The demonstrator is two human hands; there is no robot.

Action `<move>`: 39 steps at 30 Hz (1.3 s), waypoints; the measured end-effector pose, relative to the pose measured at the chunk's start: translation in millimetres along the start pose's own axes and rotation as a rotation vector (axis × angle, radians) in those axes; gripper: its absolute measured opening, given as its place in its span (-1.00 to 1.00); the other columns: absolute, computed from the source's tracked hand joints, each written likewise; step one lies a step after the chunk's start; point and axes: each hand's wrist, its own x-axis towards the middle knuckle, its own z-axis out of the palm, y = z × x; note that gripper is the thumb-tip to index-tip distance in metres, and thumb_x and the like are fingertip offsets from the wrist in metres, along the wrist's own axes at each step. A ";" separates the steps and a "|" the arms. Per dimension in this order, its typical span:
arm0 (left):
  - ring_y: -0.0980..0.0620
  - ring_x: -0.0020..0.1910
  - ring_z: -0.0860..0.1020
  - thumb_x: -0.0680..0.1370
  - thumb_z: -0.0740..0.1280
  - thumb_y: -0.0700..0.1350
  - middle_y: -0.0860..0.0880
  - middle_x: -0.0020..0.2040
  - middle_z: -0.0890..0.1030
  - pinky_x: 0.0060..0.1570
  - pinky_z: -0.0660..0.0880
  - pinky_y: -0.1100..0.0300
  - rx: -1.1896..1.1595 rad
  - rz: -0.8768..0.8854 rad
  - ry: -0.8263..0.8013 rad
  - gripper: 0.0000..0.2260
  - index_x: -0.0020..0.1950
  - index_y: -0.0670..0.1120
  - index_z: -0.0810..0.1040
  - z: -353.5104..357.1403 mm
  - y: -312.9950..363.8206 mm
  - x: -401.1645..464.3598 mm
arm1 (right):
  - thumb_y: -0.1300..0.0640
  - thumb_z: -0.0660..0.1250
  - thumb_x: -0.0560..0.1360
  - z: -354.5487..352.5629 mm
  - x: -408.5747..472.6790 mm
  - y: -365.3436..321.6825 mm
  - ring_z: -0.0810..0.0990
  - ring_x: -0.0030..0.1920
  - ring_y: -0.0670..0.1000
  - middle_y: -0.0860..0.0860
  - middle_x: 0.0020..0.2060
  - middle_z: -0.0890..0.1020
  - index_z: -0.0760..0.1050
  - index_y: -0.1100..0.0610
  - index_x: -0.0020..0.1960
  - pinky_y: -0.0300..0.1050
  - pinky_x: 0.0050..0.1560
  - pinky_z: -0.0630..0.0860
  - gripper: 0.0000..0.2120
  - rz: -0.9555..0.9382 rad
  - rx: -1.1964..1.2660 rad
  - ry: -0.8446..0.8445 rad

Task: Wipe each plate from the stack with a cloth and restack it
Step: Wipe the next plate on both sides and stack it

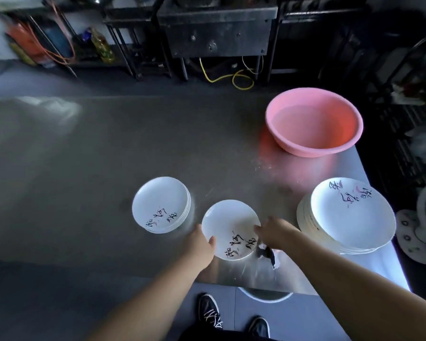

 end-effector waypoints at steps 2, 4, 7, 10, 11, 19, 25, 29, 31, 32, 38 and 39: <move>-0.04 -0.15 0.58 0.64 0.30 0.14 -0.09 0.05 0.61 -0.25 0.46 0.13 -0.022 -0.047 -0.113 -0.64 0.24 -0.12 0.42 -12.9 2.2 10.3 | -0.07 0.22 0.65 -7.0 5.5 -8.4 0.69 -0.14 0.10 0.08 -0.17 0.66 0.57 0.18 0.06 -0.17 -0.21 0.55 -0.68 0.038 0.097 -0.049; -0.02 -0.29 0.57 0.57 0.32 0.18 -0.09 -0.12 0.59 -0.30 0.53 0.14 -0.134 -0.074 -0.185 -0.55 0.18 -0.20 0.45 -20.0 3.9 21.3 | -0.07 0.18 0.70 -16.2 1.3 -19.4 0.59 -0.36 0.00 0.03 -0.33 0.59 0.51 0.12 -0.16 -0.24 -0.39 0.43 -0.62 0.118 0.276 -0.067; 0.00 -0.41 0.55 0.58 0.34 0.17 -0.12 -0.20 0.63 -0.35 0.50 0.23 -0.282 -0.110 -0.279 -0.58 0.15 -0.18 0.43 -31.6 7.1 26.4 | 0.00 0.11 0.75 -22.9 -4.4 -30.5 0.59 -0.38 0.00 0.04 -0.32 0.59 0.40 0.09 -0.21 -0.23 -0.40 0.45 -0.62 0.178 0.382 -0.067; -0.01 -0.40 0.55 0.60 0.23 0.33 -0.15 -0.19 0.70 -0.27 0.49 0.18 -0.418 -0.119 -0.301 -0.50 0.20 -0.11 0.38 -47.2 10.9 18.5 | 0.11 0.18 0.70 -23.0 -11.3 -36.3 0.71 -0.15 0.11 0.11 -0.06 0.71 0.49 0.21 0.11 -0.10 -0.20 0.62 -0.81 0.199 0.362 -0.027; -0.01 -0.37 0.59 0.60 0.16 0.38 -0.16 -0.14 0.72 -0.22 0.53 0.13 -0.462 -0.113 -0.281 -0.49 0.19 -0.06 0.36 -51.3 12.1 17.6 | 0.09 0.14 0.70 -22.1 -13.2 -36.5 0.71 -0.18 0.13 0.15 -0.02 0.73 0.49 0.24 0.20 -0.05 -0.18 0.64 -0.74 0.215 0.468 0.030; 0.02 0.14 0.59 0.67 0.35 -0.06 -0.04 0.21 0.60 0.05 0.52 0.09 -1.402 -0.043 -0.088 -0.87 0.20 -0.01 0.47 -111.3 34.8 -1.3 | 0.01 0.11 0.75 -58.6 -85.2 -51.4 0.49 -0.39 -0.12 -0.08 -0.37 0.56 0.37 0.02 -0.12 -0.17 -0.29 0.43 -0.73 -0.148 0.882 0.703; -0.20 0.33 0.61 0.67 0.24 -0.33 -0.17 0.31 0.66 0.40 0.47 -0.17 -1.516 0.116 -0.297 -0.67 0.42 -0.15 0.54 -161.3 46.6 -1.8 | -0.03 0.06 0.70 -88.0 -88.6 -51.1 0.64 0.17 0.00 -0.10 0.18 0.63 0.54 -0.03 0.31 -0.02 0.19 0.55 -0.66 -0.140 0.598 1.070; -0.23 0.34 0.60 0.68 0.22 -0.32 -0.20 0.30 0.66 0.41 0.47 -0.17 -1.516 0.183 -0.321 -0.67 0.43 -0.15 0.52 -172.8 59.7 -12.6 | -0.08 0.04 0.72 -108.0 -94.5 -80.7 0.45 0.45 -0.18 -0.27 0.47 0.45 0.37 -0.05 0.55 -0.06 0.44 0.44 -0.57 -0.383 0.743 1.067; -0.24 0.33 0.61 0.69 0.21 -0.31 -0.22 0.29 0.66 0.35 0.51 -0.12 -1.523 0.217 -0.345 -0.68 0.43 -0.16 0.50 -177.6 68.7 -19.3 | -0.10 0.06 0.73 -113.9 -95.3 -99.7 0.20 0.61 -0.20 -0.14 0.61 0.29 0.24 0.10 0.65 -0.10 0.61 0.20 -0.46 -0.518 0.606 0.976; -0.23 0.31 0.62 0.69 0.21 -0.31 -0.23 0.30 0.66 0.30 0.53 -0.09 -1.524 0.237 -0.357 -0.68 0.44 -0.15 0.49 -179.3 72.4 -21.8 | -0.16 0.03 0.74 -115.6 -93.7 -106.3 0.07 0.67 -0.12 -0.06 0.67 0.17 0.14 0.14 0.69 -0.06 0.65 0.09 -0.38 -0.554 0.477 0.918; -0.21 0.26 0.66 0.70 0.22 -0.28 -0.22 0.26 0.68 0.29 0.55 -0.12 -1.589 0.249 -0.278 -0.71 0.39 -0.11 0.53 -193.0 88.9 -30.9 | -0.38 -0.12 0.67 -108.7 -109.1 -112.7 -0.28 0.68 0.21 0.04 0.70 -0.21 -0.24 0.15 0.70 0.19 0.67 -0.14 -0.17 -0.579 -0.036 0.841; -0.23 0.25 0.66 0.70 0.23 -0.28 -0.23 0.25 0.68 0.30 0.54 -0.15 -1.606 0.247 -0.256 -0.72 0.38 -0.12 0.53 -194.7 89.6 -30.3 | -0.37 -0.09 0.68 -102.4 -114.5 -110.7 -0.25 0.68 0.21 0.05 0.71 -0.17 -0.21 0.17 0.71 0.19 0.67 -0.11 -0.16 -0.627 -0.070 0.842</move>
